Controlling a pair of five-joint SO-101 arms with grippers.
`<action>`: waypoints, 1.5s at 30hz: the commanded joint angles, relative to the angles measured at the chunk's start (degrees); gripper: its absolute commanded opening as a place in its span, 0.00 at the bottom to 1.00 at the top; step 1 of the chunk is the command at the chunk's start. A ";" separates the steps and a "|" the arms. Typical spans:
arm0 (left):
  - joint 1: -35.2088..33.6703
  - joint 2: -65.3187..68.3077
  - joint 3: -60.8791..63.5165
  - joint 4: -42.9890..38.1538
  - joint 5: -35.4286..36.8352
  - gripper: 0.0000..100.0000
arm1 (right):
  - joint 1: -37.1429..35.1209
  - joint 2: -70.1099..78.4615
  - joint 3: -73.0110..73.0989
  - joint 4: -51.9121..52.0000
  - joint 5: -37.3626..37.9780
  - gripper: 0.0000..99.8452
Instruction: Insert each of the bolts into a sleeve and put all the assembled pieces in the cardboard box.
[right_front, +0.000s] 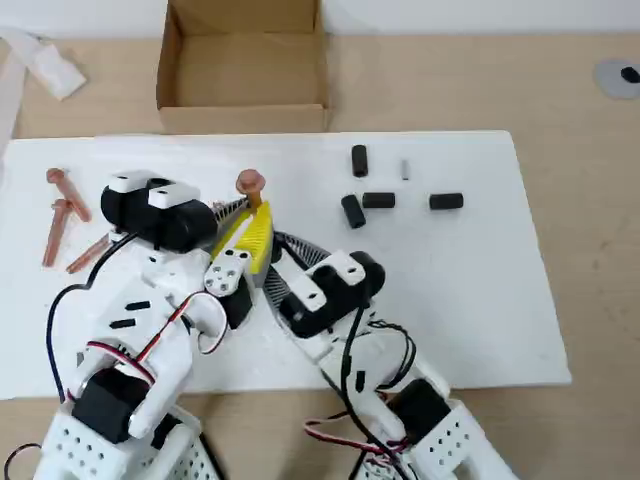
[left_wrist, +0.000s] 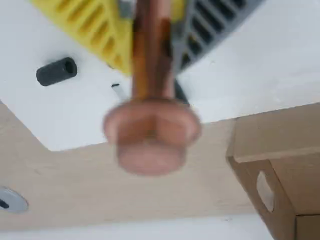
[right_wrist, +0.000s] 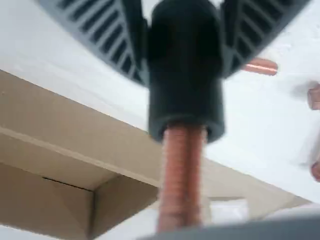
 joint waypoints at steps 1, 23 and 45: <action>0.70 -0.40 -2.11 4.31 -1.58 0.09 | 1.98 -0.75 -0.57 -0.26 -0.53 0.01; -9.05 2.95 -18.37 20.22 -3.52 0.00 | 4.53 4.53 -9.45 3.43 -3.96 0.01; -43.87 33.63 -20.40 14.77 -9.67 0.00 | 15.08 94.90 -90.59 4.57 -4.13 0.01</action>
